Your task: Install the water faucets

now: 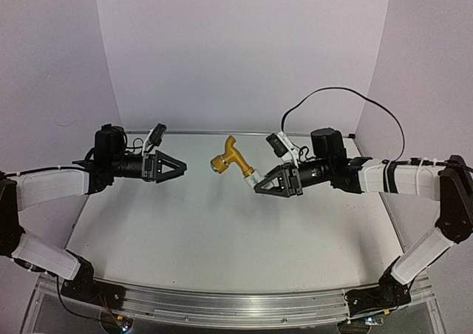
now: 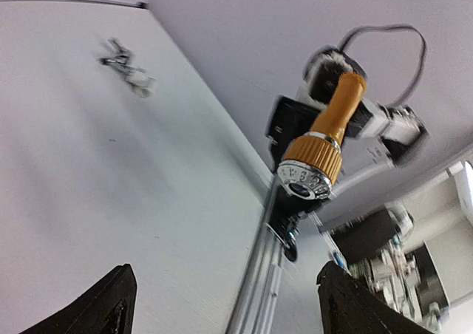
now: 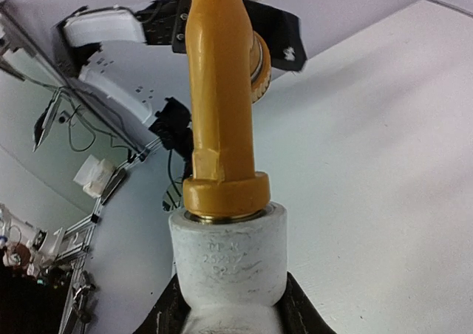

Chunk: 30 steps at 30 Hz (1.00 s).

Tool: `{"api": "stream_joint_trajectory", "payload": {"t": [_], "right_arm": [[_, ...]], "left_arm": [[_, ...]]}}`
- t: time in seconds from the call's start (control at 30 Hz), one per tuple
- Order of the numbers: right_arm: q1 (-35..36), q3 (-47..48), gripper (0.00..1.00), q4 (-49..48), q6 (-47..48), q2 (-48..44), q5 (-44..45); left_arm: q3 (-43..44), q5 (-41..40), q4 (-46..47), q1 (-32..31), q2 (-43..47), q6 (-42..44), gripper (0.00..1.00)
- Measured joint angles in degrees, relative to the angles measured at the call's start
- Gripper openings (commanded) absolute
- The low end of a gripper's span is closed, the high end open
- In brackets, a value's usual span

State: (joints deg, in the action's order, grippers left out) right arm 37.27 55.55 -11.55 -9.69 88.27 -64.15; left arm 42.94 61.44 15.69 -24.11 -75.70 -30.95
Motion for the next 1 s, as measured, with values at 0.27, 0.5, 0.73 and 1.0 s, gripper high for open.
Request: {"api": "stream_joint_trajectory", "payload": {"t": [0.27,0.5,0.73,1.0], "right_arm": [[-8.13,0.75,0.0,0.0,-10.82,9.65,7.42],[-12.57,9.46,0.0,1.55,-20.32,25.53,10.55],[-13.53,17.91,0.09,0.77,-27.5,35.82,9.32],[-16.16,18.13,0.56,0.31,-29.87,37.96,9.62]], "left_arm": [[0.08,-12.42,-11.26,4.22,2.04,-2.02,0.87],[0.09,-13.47,-13.34,4.12,0.05,-2.53,0.87],[0.09,-13.41,-13.3,4.12,-0.57,-2.54,0.87],[0.09,-12.08,-13.25,4.12,-1.15,-2.47,0.87]]}}
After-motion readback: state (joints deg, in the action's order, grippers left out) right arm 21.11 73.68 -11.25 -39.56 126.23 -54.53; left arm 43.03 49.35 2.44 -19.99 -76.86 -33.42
